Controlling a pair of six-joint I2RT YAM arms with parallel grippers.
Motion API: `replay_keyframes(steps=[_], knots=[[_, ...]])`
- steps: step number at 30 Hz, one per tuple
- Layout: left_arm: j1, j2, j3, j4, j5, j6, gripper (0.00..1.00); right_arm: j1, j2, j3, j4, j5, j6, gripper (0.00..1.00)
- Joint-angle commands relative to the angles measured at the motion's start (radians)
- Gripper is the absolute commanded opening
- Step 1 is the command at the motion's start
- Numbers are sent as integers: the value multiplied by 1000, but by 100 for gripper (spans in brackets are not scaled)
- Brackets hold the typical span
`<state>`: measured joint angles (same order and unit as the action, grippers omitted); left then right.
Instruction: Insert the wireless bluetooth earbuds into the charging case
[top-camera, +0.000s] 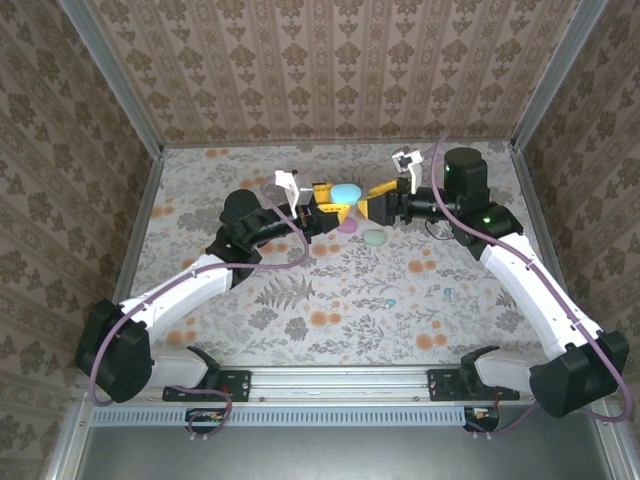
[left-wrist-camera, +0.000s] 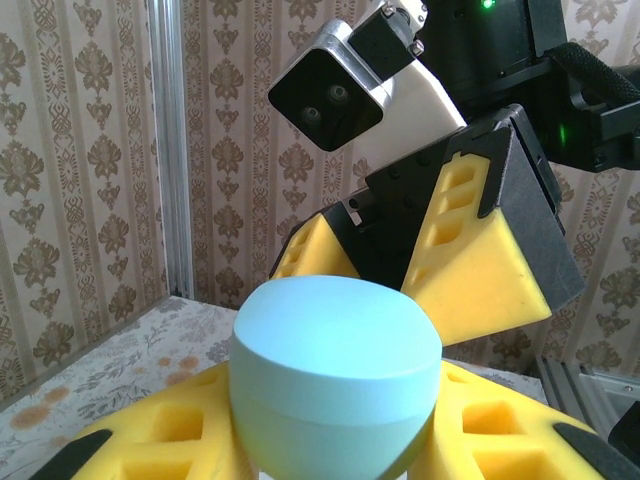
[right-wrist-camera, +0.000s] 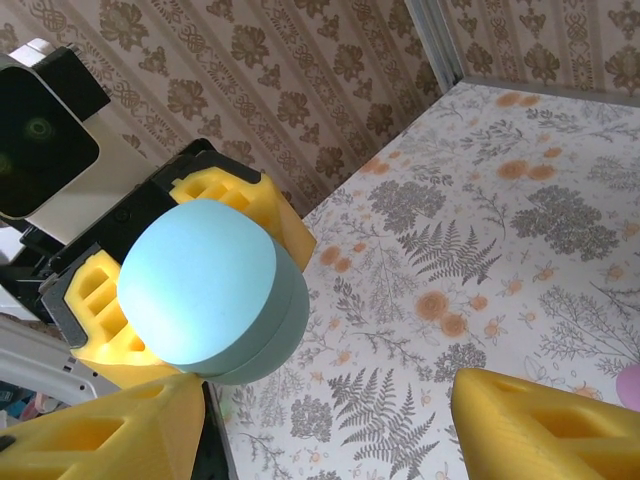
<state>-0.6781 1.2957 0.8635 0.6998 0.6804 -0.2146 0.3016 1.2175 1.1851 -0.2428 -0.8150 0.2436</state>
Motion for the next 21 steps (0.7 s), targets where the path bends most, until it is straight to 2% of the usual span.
replay_keyframes(steps=[1, 10, 21], knots=[[3, 5, 18, 33, 46, -16, 29, -2, 7, 40, 12, -9, 26, 68], [2, 17, 41, -9, 104, 3, 29, -2, 14, 48, 87, 16, 99, 68], [-1, 8, 29, -9, 93, 1, 29, -2, 52, 95, 71, 111, 157, 68]])
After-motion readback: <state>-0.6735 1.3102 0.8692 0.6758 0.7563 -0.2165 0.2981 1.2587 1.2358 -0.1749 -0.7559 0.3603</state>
